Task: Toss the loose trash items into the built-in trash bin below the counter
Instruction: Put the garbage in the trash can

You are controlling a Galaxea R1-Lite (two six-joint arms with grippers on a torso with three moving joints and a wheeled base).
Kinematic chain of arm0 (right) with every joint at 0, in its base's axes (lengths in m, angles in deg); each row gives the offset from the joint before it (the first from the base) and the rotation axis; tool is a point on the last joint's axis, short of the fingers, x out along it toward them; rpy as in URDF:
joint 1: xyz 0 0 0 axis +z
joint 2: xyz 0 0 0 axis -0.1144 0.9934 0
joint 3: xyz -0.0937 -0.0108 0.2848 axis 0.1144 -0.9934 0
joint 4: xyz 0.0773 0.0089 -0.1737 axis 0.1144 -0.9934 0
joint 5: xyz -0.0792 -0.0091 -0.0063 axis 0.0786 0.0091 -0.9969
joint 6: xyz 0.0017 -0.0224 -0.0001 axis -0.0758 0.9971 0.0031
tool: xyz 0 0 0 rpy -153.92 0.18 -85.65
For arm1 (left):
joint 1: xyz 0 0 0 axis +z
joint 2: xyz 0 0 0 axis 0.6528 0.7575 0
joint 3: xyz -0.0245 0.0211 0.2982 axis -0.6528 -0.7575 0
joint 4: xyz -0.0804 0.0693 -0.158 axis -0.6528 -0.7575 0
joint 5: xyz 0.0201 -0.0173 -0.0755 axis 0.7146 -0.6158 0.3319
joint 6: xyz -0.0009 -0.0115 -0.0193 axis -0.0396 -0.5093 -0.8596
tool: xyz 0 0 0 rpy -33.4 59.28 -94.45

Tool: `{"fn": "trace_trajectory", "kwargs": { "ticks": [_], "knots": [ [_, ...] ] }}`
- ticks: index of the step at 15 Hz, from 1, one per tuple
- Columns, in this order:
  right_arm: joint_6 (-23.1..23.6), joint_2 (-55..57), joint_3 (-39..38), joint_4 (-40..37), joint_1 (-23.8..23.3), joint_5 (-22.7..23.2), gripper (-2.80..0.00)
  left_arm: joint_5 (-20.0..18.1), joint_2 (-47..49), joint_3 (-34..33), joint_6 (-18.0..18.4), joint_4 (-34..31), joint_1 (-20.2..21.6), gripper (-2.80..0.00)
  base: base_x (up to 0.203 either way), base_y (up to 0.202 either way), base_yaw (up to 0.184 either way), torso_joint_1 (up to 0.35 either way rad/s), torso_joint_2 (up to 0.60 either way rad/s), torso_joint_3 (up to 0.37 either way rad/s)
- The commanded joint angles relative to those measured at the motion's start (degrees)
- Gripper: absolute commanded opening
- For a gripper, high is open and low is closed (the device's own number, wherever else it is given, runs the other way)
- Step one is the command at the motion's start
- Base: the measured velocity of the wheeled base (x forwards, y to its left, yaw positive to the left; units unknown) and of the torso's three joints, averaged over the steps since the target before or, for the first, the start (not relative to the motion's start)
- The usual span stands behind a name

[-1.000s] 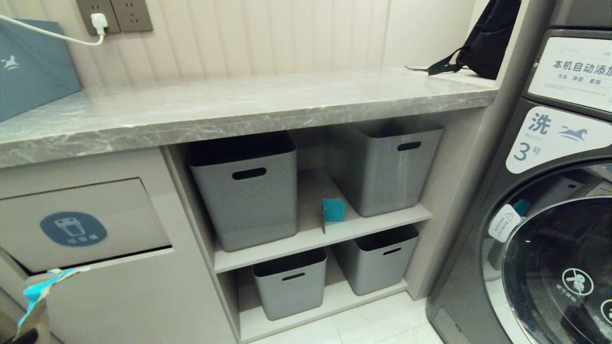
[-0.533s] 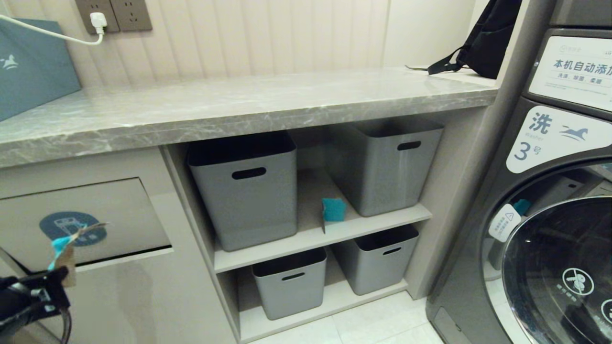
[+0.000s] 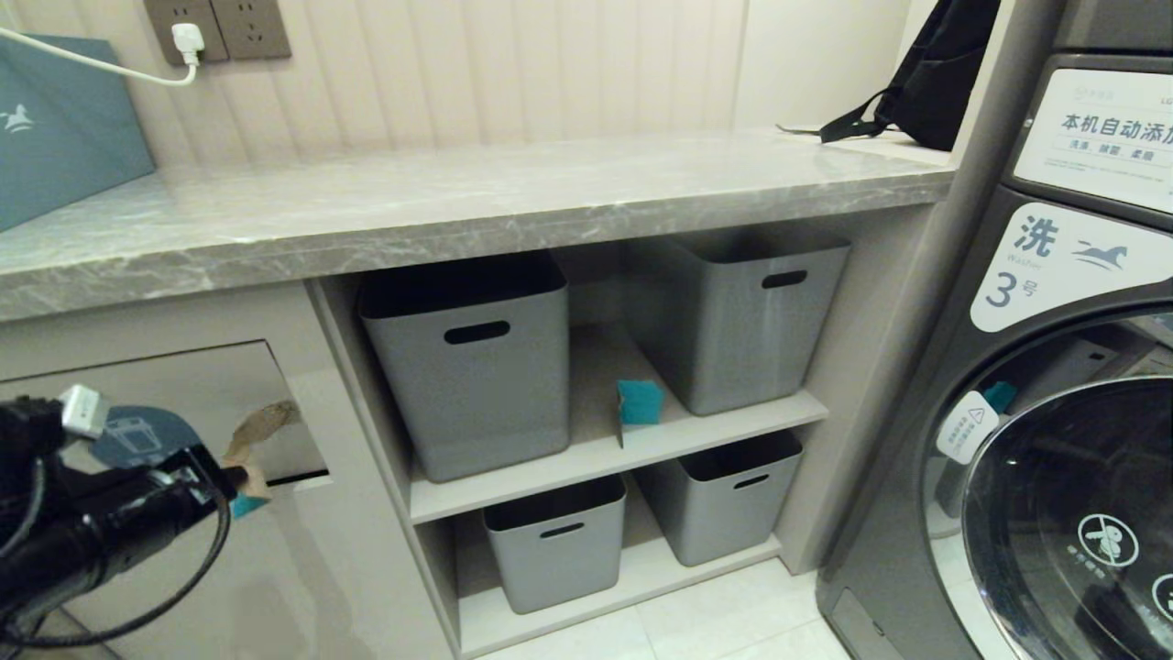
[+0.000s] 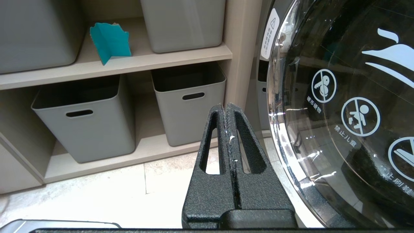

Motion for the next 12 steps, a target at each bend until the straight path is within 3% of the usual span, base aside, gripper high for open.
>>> {"fn": "trace_trajectory", "kwargs": {
  "ticks": [1, 4, 6, 8, 12],
  "knots": [
    [0.02, -0.09, 0.0, 0.01, 0.06, -0.01, -2.8, 0.08, 7.3, 2.59, -6.0, 4.4, -1.88, -2.8, 0.0, 0.0, 0.0, 0.0, 0.0, 0.0],
    [0.02, -0.01, 0.0, 0.01, 0.02, -0.01, -2.8, 1.54, 12.42, 7.99, -12.36, 5.63, -2.13, -2.8, 0.0, 0.0, 0.0, 0.0, 0.0, 0.0],
    [0.02, -0.07, 0.0, 0.01, 0.11, -0.01, -2.8, 3.88, 14.79, 9.47, -14.12, 5.5, -1.82, -2.8, 0.0, 0.0, 0.0, 0.0, 0.0, 0.0],
    [0.02, -0.04, 0.0, 0.01, 0.02, 0.04, -2.8, 3.98, 16.16, 9.59, -15.03, 5.61, -0.38, -2.8, 0.0, 0.0, 0.0, 0.0, 0.0, 0.0],
    [0.02, -0.09, 0.0, 0.01, 0.02, -0.01, -2.8, 3.24, 17.56, 9.52, -21.95, 5.86, 4.19, -2.8, 0.0, 0.0, 0.0, 0.0, 0.0, 0.0]
  ]
}}
